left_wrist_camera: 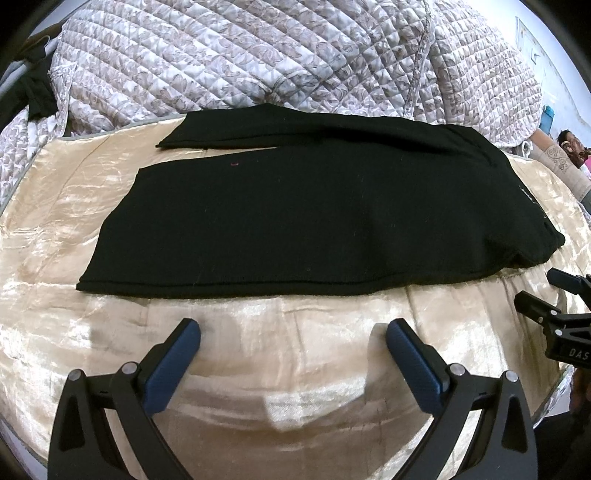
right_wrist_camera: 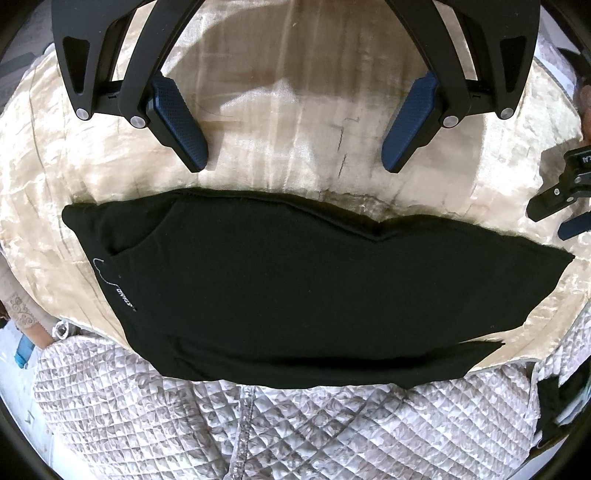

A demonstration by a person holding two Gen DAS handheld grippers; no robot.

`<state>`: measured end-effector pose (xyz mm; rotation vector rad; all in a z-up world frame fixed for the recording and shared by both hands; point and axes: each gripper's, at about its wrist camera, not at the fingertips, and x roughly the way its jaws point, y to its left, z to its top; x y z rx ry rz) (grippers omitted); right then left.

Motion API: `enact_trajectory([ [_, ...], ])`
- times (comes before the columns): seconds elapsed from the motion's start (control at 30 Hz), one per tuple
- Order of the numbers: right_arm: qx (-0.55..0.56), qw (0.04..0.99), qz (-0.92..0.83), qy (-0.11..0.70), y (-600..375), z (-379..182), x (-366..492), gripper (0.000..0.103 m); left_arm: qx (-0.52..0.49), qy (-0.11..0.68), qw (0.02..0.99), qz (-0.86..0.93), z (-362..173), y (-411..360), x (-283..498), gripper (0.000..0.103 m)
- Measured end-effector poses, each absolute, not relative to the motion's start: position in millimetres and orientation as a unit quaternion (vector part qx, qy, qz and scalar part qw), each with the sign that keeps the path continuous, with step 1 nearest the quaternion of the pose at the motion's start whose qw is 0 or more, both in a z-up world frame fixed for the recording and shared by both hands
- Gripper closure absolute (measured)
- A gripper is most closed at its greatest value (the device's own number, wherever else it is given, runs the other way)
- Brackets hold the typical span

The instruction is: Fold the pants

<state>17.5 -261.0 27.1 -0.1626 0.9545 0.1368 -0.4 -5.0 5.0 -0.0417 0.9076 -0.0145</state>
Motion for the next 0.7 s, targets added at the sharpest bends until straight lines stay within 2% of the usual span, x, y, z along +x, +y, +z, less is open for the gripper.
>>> enact_trajectory([
  [0.43, -0.037, 0.888, 0.067, 0.454, -276, 33, 21, 0.008, -0.084, 0.431, 0.898, -0.023, 10, 14, 4, 0.001],
  [0.7, 0.087, 0.889, 0.042, 0.447, -328, 46, 28, 0.009, -0.186, 0.416, 0.889, -0.033, 10, 48, 7, 0.002],
])
